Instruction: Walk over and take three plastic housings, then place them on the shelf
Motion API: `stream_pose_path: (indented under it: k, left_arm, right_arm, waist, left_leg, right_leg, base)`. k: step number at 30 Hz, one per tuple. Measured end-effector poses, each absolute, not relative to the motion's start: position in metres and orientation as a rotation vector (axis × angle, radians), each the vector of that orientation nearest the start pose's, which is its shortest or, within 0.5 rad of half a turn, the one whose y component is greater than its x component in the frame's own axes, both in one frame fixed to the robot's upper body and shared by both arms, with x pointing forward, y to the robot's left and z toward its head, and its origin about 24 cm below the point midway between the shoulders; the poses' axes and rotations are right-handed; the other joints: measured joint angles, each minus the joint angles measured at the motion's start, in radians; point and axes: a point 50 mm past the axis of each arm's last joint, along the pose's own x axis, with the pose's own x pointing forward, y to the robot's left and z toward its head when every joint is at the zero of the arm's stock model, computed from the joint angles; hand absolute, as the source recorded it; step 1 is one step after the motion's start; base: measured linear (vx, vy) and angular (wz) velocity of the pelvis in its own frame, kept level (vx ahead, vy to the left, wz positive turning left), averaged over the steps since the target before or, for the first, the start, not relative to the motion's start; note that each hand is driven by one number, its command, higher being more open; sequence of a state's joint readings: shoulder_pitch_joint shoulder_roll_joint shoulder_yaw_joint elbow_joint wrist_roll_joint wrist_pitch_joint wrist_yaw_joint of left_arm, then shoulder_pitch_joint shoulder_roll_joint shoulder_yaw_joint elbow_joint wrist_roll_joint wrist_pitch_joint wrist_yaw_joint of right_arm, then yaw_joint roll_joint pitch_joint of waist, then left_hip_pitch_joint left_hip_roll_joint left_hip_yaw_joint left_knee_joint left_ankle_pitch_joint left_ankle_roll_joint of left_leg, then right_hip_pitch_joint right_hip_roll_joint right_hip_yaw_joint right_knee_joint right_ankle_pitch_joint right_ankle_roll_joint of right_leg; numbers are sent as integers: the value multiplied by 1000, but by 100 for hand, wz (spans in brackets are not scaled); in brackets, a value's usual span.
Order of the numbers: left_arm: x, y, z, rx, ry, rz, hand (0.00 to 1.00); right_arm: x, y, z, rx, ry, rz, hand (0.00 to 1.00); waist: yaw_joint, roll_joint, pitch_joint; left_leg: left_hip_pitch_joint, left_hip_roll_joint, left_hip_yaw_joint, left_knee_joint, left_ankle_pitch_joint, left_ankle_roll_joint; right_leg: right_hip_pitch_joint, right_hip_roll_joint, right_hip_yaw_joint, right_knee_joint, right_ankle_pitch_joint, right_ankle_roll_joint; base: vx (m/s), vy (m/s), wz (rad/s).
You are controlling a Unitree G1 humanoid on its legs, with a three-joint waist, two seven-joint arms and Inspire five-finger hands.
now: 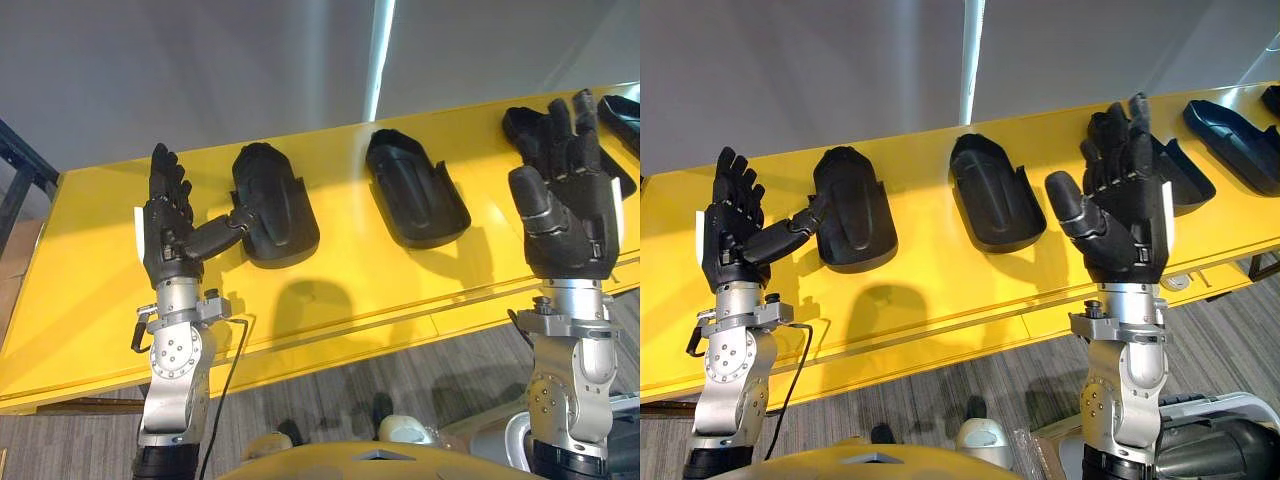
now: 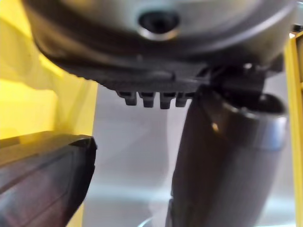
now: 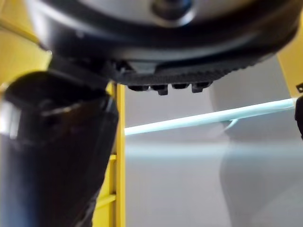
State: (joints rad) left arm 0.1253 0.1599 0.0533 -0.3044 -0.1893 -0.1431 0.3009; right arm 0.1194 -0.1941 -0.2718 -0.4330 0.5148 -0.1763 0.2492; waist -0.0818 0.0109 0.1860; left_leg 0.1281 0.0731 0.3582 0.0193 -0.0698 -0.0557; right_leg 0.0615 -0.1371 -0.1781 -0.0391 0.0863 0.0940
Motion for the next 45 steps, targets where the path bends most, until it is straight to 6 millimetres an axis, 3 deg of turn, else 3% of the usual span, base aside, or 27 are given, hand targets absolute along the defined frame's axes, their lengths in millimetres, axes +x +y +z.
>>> stream_pose_path:
  k: [5, 14, 22, 32, 45]
  left_arm:
    - [222, 197, 97, -62, -286, 317, 100]
    - [222, 194, 95, -62, -274, 302, 100]
    - [223, 183, 93, -79, -262, 265, 100]
    - [233, 174, 106, -109, -317, 260, 100]
    - [236, 171, 106, -113, -303, 256, 100]
  right_arm:
    - [224, -193, 130, 108, -433, 220, 100]
    - [240, -163, 117, 119, -310, 334, 100]
    - [254, -142, 83, 129, -151, 306, 100]
    - [267, -111, 96, 123, -169, 409, 100]
    - [268, -102, 78, 115, -53, 433, 100]
  waist:
    - [20, 1, 4]
    - [31, 10, 12]
    - [51, 8, 14]
    - [52, 2, 41]
    - [51, 5, 48]
  left_leg:
    - [-9, 2, -23, 27, -9, 1]
    - [-24, -4, -63, 27, 0, 8]
    - [-36, -13, -77, 31, 7, 14]
    - [-69, -9, -96, 65, 3, 13]
    - [-86, -11, -105, 82, 2, 16]
  right_leg:
    - [19, -3, -16, 0, -1, 1]
    - [29, -11, -55, 0, -2, 0]
    - [25, -18, -70, 1, -1, 0]
    - [8, -19, -79, 17, -1, -1]
    - [1, -21, -89, 21, -1, -2]
  base:
    - [-55, -13, 9]
    - [-28, -4, 14]
    - [-5, 7, 5]
    - [-28, 1, 5]
    - [-16, 3, 2]
